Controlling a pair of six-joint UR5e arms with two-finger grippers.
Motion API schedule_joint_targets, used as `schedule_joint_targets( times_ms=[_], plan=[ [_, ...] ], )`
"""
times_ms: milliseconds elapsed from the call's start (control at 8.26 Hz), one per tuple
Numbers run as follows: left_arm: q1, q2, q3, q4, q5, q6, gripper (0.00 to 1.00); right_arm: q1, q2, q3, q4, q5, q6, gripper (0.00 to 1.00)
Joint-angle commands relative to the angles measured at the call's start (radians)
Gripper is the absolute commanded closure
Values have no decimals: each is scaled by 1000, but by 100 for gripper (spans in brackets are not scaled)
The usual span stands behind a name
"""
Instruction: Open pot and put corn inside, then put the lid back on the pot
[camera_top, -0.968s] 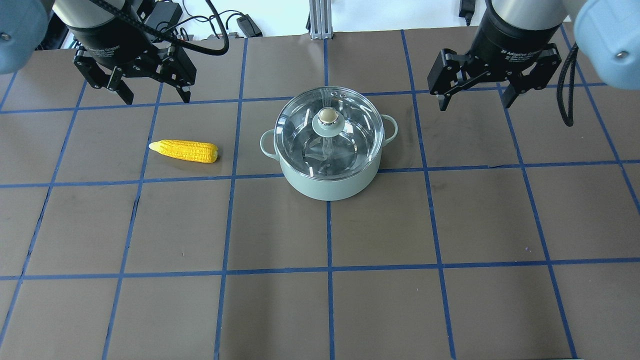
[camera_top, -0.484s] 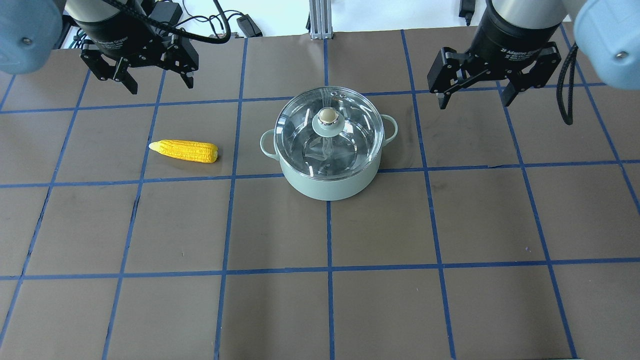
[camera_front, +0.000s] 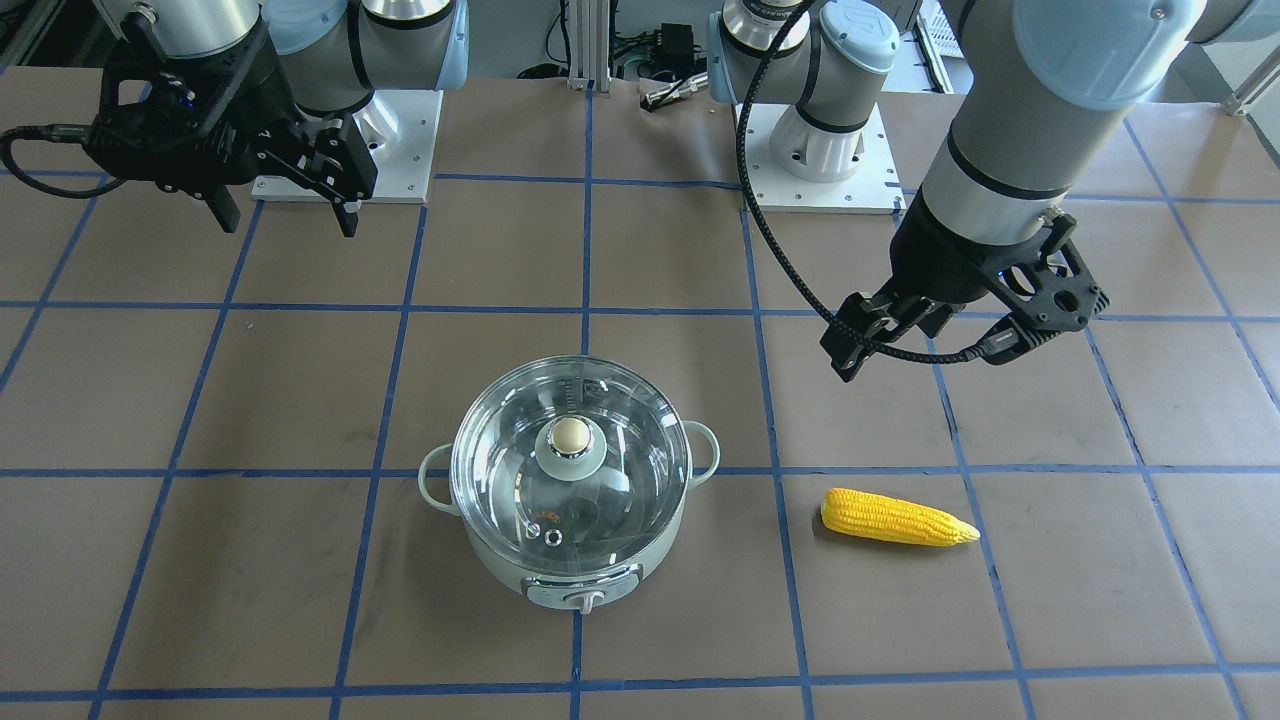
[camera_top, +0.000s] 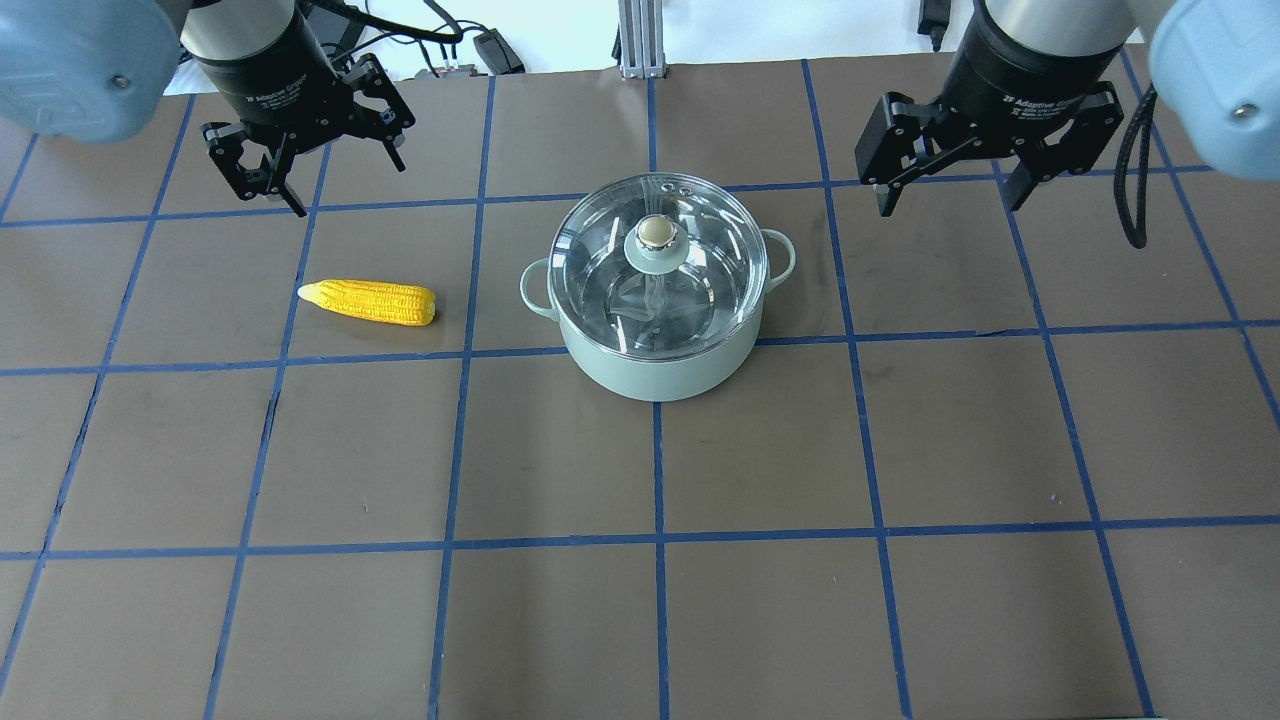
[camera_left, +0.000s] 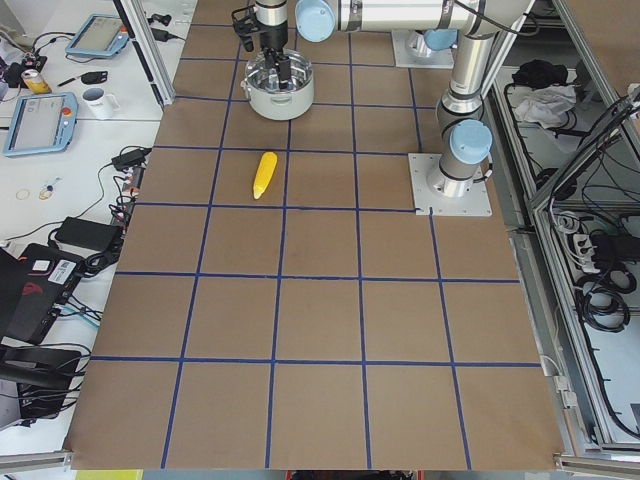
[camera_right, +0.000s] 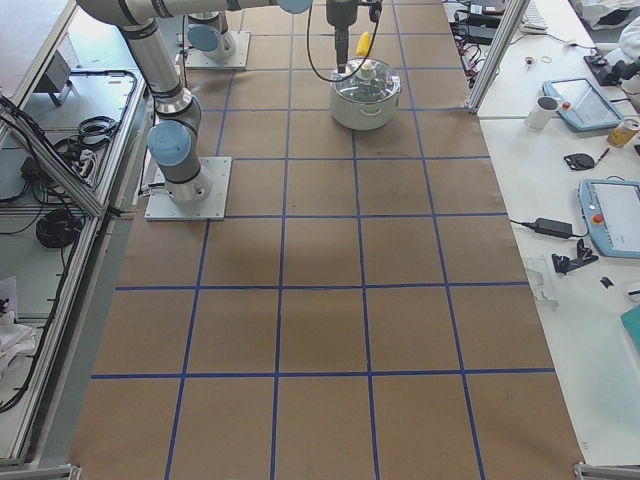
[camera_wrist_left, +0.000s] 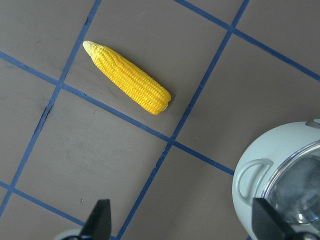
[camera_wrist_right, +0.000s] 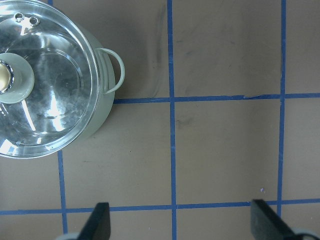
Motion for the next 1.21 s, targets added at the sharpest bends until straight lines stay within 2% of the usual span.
schedule_joint_targets(
  times_ms=[0, 242, 484, 605, 847, 1089],
  plan=[
    [28, -39, -1, 7, 3, -154, 0, 0, -5, 0, 0, -3, 0, 0],
    [53, -116, 10, 14, 4, -304, 0, 0, -3, 0, -6, 2, 0, 0],
    [68, -194, -5, 80, 4, -390, 0, 0, -2, 0, -9, -4, -1, 0],
    [109, -229, 4, 84, 0, -464, 0, 0, -2, 0, -7, -5, 0, 0],
    [145, -266, -7, 103, -8, -497, 0, -2, -2, 0, -6, -5, 8, 0],
    [154, -369, -5, 251, -11, -657, 0, -2, -2, 0, -7, 5, 11, 0]
  ],
)
